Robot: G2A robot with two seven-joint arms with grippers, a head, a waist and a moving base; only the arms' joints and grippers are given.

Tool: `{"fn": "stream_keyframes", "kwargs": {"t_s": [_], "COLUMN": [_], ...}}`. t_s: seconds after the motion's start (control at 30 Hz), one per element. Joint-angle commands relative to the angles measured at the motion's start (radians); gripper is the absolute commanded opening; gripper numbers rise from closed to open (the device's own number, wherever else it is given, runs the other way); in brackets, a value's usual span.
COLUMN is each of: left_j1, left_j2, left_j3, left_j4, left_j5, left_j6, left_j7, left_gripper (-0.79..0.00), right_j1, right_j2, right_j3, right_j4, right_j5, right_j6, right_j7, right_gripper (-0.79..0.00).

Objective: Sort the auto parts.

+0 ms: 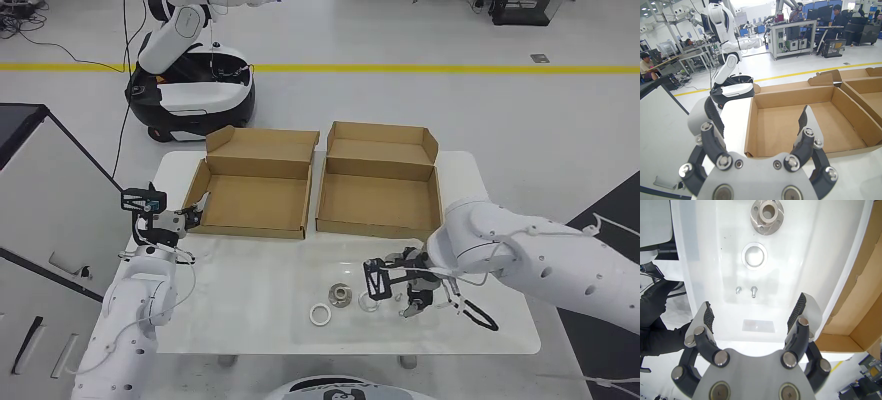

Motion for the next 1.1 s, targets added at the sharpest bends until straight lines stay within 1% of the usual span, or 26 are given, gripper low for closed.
{"fn": "stream_keyframes", "kwargs": {"t_s": [0.0, 0.07, 0.1, 0.23, 0.27, 0.3, 0.37, 0.43, 0.5, 0.8, 1.07], "left_j1": [0.000, 0.000, 0.000, 0.000, 0.000, 0.000, 0.000, 0.000, 0.000, 0.000, 0.000], "left_j2": [0.000, 0.000, 0.000, 0.000, 0.000, 0.000, 0.000, 0.000, 0.000, 0.000, 0.000], "left_j3": [0.000, 0.000, 0.000, 0.000, 0.000, 0.000, 0.000, 0.000, 0.000, 0.000, 0.000], "left_j4": [0.000, 0.000, 0.000, 0.000, 0.000, 0.000, 0.000, 0.000, 0.000, 0.000, 0.000], "left_j5": [0.000, 0.000, 0.000, 0.000, 0.000, 0.000, 0.000, 0.000, 0.000, 0.000, 0.000], "left_j6": [0.000, 0.000, 0.000, 0.000, 0.000, 0.000, 0.000, 0.000, 0.000, 0.000, 0.000], "left_j7": [0.000, 0.000, 0.000, 0.000, 0.000, 0.000, 0.000, 0.000, 0.000, 0.000, 0.000], "left_gripper": [0.000, 0.000, 0.000, 0.000, 0.000, 0.000, 0.000, 0.000, 0.000, 0.000, 0.000], "right_j1": [-0.004, -0.008, -0.010, -0.020, -0.023, -0.025, -0.031, -0.036, -0.042, -0.072, -0.087], "right_j2": [-0.003, -0.005, -0.005, -0.006, -0.006, -0.006, -0.005, -0.004, -0.004, -0.001, -0.003], "right_j3": [-0.003, -0.005, -0.005, -0.006, -0.007, -0.007, -0.006, -0.006, -0.006, 0.001, 0.002], "right_j4": [0.001, 0.001, 0.000, -0.003, -0.004, -0.004, -0.002, 0.000, 0.001, 0.010, 0.025], "right_j5": [-0.002, -0.001, -0.002, -0.008, -0.012, -0.014, -0.018, -0.024, -0.033, -0.063, -0.080], "right_j6": [0.003, 0.006, 0.008, 0.011, 0.012, 0.012, 0.013, 0.013, 0.012, 0.008, 0.004], "right_j7": [0.003, 0.007, 0.008, 0.011, 0.012, 0.012, 0.013, 0.013, 0.012, 0.008, 0.004], "right_gripper": [-0.006, -0.052, -0.058, -0.200, -0.256, -0.271, -0.339, -0.372, -0.394, -0.422, -0.422]}}
